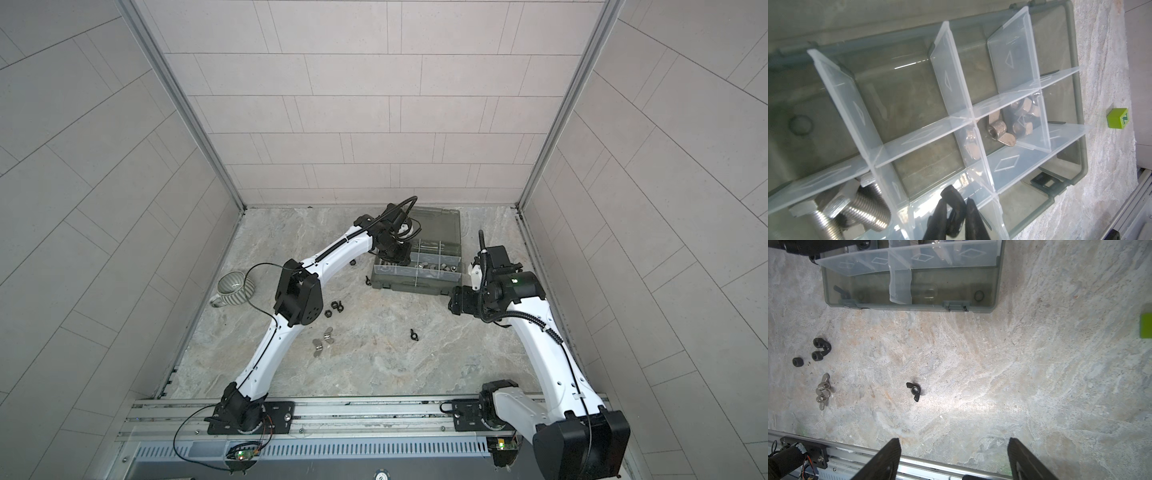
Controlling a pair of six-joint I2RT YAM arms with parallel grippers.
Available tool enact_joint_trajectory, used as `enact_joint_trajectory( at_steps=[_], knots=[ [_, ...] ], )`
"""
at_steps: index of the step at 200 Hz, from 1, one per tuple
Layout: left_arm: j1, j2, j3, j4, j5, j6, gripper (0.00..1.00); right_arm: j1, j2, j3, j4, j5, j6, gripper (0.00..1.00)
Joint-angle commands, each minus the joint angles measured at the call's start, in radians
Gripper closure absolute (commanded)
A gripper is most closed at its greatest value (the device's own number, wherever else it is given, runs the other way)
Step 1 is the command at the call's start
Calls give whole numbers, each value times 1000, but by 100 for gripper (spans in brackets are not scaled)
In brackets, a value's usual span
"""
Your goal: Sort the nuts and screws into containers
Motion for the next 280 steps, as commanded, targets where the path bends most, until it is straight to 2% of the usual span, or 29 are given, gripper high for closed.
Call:
enact_joint_trajectory(
  at_steps=[1,8,14,23,35,50,79,104,127,152,194,234,280],
  knots=[
    [-2,22,37,28,15,-2,88,-7,9,33,-34,23,-19,18],
    [-3,27,45,28,22,-2,83,-8,11,36,-35,24,-21,18],
    [-2,30,51,28,30,-2,75,-8,14,38,-36,23,-20,18],
    [-3,30,56,28,35,0,58,-7,17,40,-36,25,-22,18],
    [-3,15,55,32,35,10,31,-7,23,43,-36,27,-32,18],
    [-4,-17,42,45,20,28,23,-5,28,41,-28,33,-37,17],
    [-4,-108,-4,64,8,63,20,24,38,18,1,47,-31,18],
    [-4,-230,-97,69,-22,90,19,141,63,-11,41,101,-9,18],
    [-1,-384,-256,74,-93,126,19,269,113,-55,107,116,45,19],
    [14,-565,-464,78,-165,139,19,347,188,-95,158,92,71,21],
    [70,-842,-808,88,-214,68,17,454,310,-124,233,89,87,26],
    [102,-1055,-1061,122,-248,22,17,506,373,-126,282,102,97,30],
    [118,-1197,-1168,105,-279,-2,11,523,441,-125,306,110,85,40]
  ],
)
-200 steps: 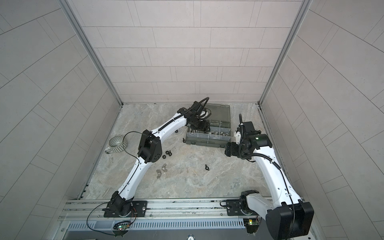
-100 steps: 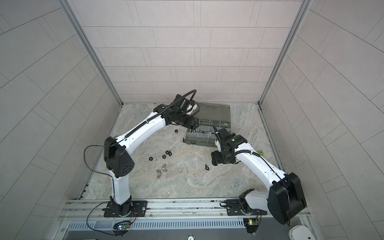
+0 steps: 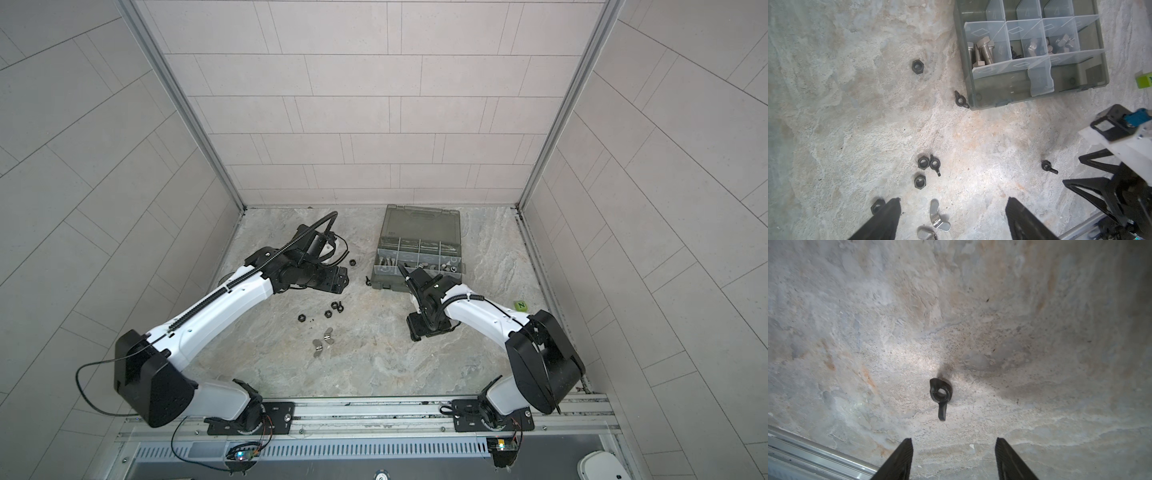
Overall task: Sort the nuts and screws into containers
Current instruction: 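Draw the left gripper back while the right gripper reaches a black wing nut, then lower and close the right gripper on the black wing nut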
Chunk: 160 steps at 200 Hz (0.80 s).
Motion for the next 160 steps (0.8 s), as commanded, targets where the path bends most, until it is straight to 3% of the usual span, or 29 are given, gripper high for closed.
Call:
enact_joint_trajectory(
  at_steps=[1,50,160],
  knots=[
    [10,-67,-33,-2,-32,-22,10,16,36,-1,13,26,2,40],
    [25,-122,-68,-30,-47,-31,8,48,91,4,38,49,11,47],
    [48,-164,-84,-64,-75,-26,8,49,167,22,84,28,9,52]
  ],
)
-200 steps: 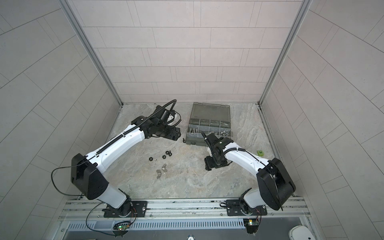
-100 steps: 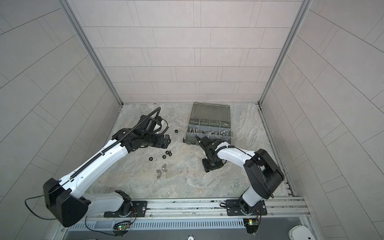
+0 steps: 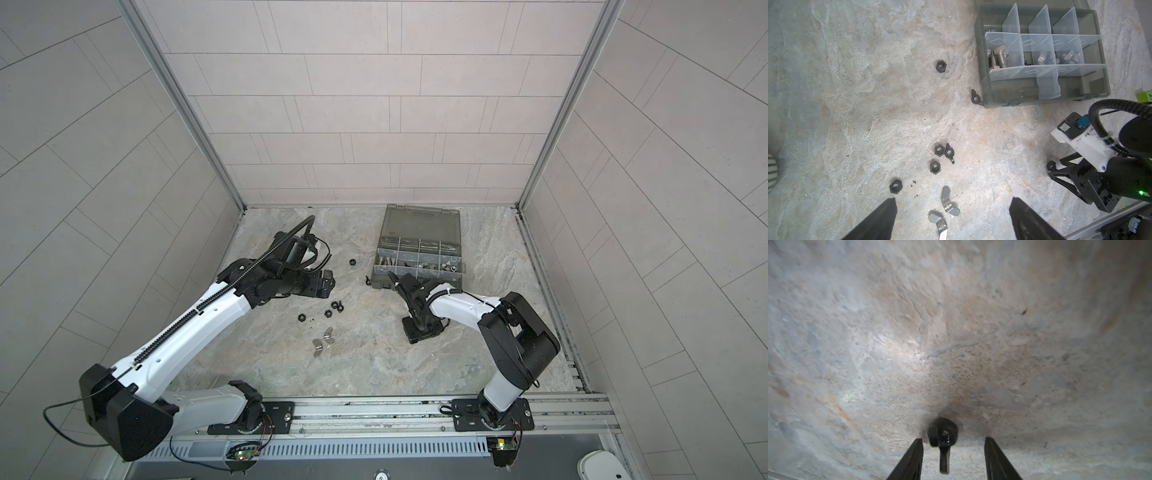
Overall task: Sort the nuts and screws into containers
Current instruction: 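Lower and close the right gripper on the black wing nut, then lift the black wing nut with the right gripper and carry it over the box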
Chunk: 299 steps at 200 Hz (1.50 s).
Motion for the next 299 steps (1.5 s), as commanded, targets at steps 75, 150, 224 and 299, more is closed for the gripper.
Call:
enact_joint_trajectory(
  at_steps=[75,150,224,299],
  knots=[
    [22,-48,-26,-35,-31,-5,8,7,57,57,-9,-1,-17,60],
    [29,-34,-16,-33,-26,-8,8,10,60,49,-13,7,-13,78],
    [30,10,21,-26,-6,-8,8,10,14,79,-58,17,-17,89],
    [34,130,132,-26,44,31,8,-4,-35,246,-176,54,-27,89]
  ],
)
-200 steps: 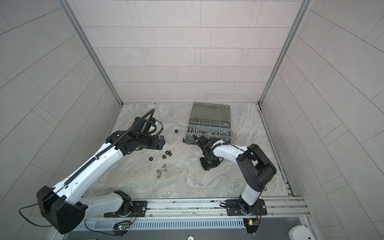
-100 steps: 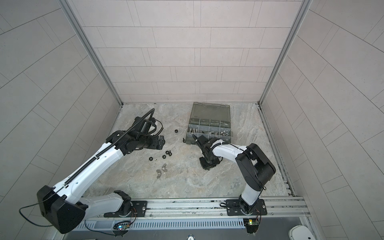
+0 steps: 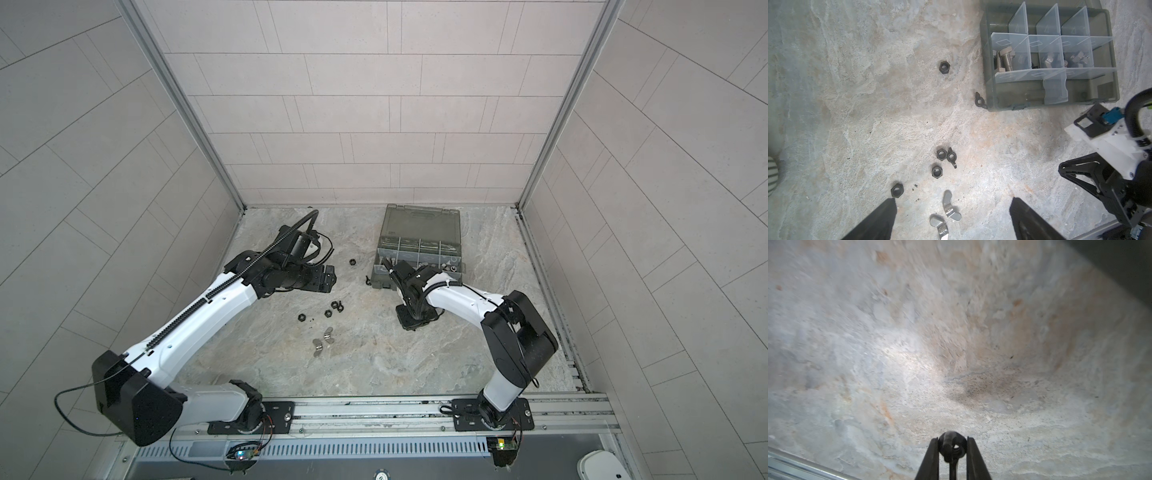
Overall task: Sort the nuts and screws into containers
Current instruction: 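Lift the black wing nut with the right gripper and carry it over the box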
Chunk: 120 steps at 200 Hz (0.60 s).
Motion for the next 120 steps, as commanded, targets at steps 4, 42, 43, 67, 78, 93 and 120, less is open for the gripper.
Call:
enact_joint_trajectory(
  at_steps=[4,42,43,67,78,93,120],
  knots=[
    [13,48,69,-19,32,25,8,-7,-34,73,-75,40,-7,89],
    [28,126,143,-34,73,41,8,-42,11,219,-115,58,-23,89],
    [29,127,143,-35,74,41,8,-43,14,222,-115,57,-24,89],
    [45,145,164,-33,92,42,8,-70,68,330,-134,70,-41,89],
    [56,146,162,-29,106,37,8,-86,104,380,-140,79,-46,89],
    [70,145,147,-22,122,33,8,-111,164,460,-153,80,-60,89],
    [95,140,127,-18,145,33,8,-158,279,592,-160,65,-74,89]
  ],
)
